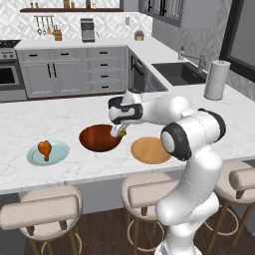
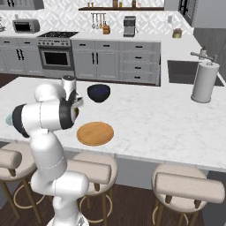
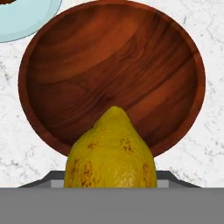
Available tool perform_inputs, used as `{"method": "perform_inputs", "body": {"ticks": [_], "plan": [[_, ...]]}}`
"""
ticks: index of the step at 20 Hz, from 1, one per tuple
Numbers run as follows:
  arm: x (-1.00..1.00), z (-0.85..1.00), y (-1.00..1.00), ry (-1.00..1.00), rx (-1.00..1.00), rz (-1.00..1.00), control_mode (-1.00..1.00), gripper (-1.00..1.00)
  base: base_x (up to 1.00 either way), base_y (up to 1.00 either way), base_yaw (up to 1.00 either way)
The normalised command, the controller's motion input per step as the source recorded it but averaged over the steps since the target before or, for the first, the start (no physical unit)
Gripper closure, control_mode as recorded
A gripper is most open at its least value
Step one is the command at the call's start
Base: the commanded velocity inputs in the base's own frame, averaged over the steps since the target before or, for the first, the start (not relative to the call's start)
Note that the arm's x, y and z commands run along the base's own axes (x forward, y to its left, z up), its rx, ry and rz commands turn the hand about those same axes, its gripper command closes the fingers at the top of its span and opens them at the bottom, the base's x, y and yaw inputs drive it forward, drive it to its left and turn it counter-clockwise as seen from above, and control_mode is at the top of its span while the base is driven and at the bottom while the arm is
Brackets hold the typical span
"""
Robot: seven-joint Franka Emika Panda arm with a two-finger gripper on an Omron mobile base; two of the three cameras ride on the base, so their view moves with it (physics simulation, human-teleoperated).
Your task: Pick the chicken drumstick and lemon from their plates and place them in the bowl. Then put the bowl in the fridge.
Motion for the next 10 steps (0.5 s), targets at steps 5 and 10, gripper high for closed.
{"method": "perform_inputs", "body": {"ticks": [5, 10], "plan": [[0.50, -0.20, 0.73, 0.01, 0.01, 0.01, -1.00, 1.00, 0.00, 0.00, 0.00], [0.38, -0.52, 0.42, 0.12, 0.00, 0.00, -1.00, 1.00, 0.00, 0.00, 0.00]]}}
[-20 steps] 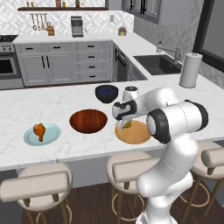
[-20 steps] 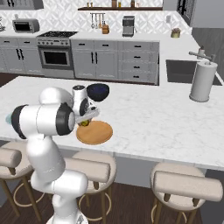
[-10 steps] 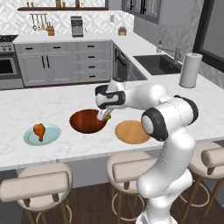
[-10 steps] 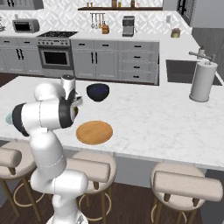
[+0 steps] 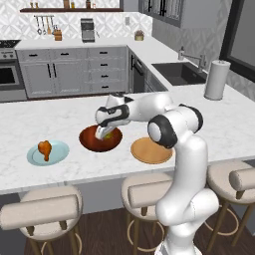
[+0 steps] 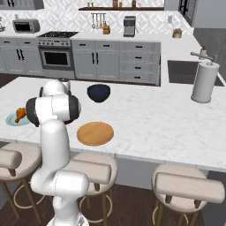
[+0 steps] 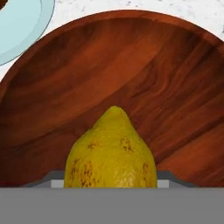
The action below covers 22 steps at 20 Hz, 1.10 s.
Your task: Pick the chicken drumstick and lemon from their plates and place them in the bowl. Then put the bowl in the fridge.
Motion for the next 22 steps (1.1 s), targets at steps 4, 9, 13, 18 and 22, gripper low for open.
{"method": "perform_inputs", "body": {"ticks": [4, 9, 13, 18, 22], "plan": [[0.12, -0.37, 0.03, 0.05, 0.00, 0.02, -1.00, 1.00, 0.00, 0.00, 0.00], [0.14, -0.11, 0.00, 0.01, 0.00, 0.04, -1.00, -1.00, 0.00, 0.00, 0.00], [0.26, -0.16, 0.05, 0.00, 0.00, 0.03, -1.00, -1.00, 0.00, 0.00, 0.00], [0.09, -0.09, 0.08, 0.00, 0.00, 0.00, -1.00, -1.00, 0.00, 0.00, 0.00], [0.03, 0.34, 0.14, 0.00, 0.01, 0.00, -1.00, -1.00, 0.00, 0.00, 0.00]]}}
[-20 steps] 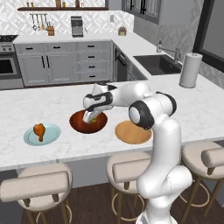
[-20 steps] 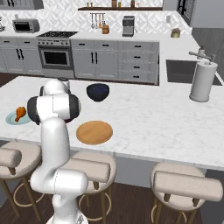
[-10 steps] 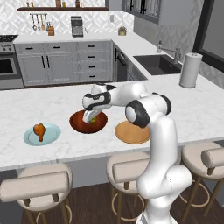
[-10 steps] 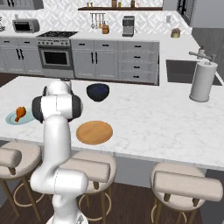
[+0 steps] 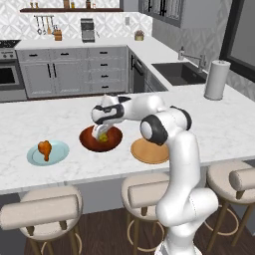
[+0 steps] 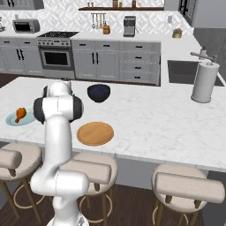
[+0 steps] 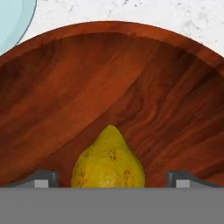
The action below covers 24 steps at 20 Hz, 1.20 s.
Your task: Pick the chicken drumstick and lemon from their plates and place them in the bowl. Then put the bowl in the fridge.
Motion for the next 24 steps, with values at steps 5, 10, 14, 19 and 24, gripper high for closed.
{"method": "perform_inputs", "body": {"ticks": [5, 10, 14, 19, 24], "plan": [[-0.57, 0.86, 0.02, 0.00, 0.00, -0.01, -1.00, -1.00, 0.00, 0.00, 0.00], [-0.95, 0.23, 0.32, 0.00, 0.00, -0.19, -1.00, -1.00, 0.00, 0.00, 0.00], [-0.79, 0.04, 0.73, 0.00, 0.00, -0.28, -1.00, -1.00, 0.00, 0.00, 0.00], [-0.52, 0.00, 0.68, 0.00, 0.00, -0.32, -1.00, -1.00, 0.00, 0.00, 0.00], [-0.01, 0.00, 0.99, 0.00, 0.01, -0.35, -1.00, -1.00, 0.00, 0.00, 0.00]]}}
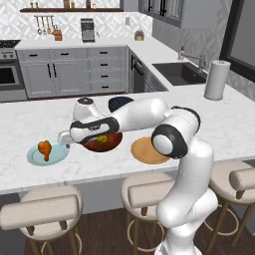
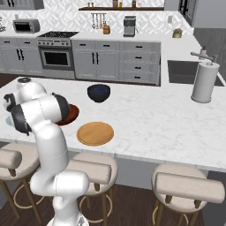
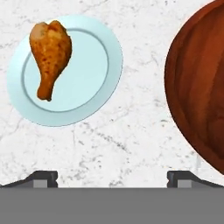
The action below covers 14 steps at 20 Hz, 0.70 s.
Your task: Pick the chicken drumstick and lemon from their plates and place them in the bowl. Then put the bowl in the fridge.
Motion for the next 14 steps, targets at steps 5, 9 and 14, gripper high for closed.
{"method": "perform_inputs", "body": {"ticks": [5, 9, 14], "plan": [[0.17, 0.08, 0.97, 0.02, 0.00, -0.24, -1.00, -1.00, 0.00, 0.00, 0.00], [0.07, 0.05, 0.61, 0.20, 0.00, -0.18, -1.00, -1.00, 0.00, 0.00, 0.00], [0.29, -0.02, 0.44, 0.12, -0.05, -0.05, -1.00, -1.00, 0.00, 0.00, 0.00]]}}
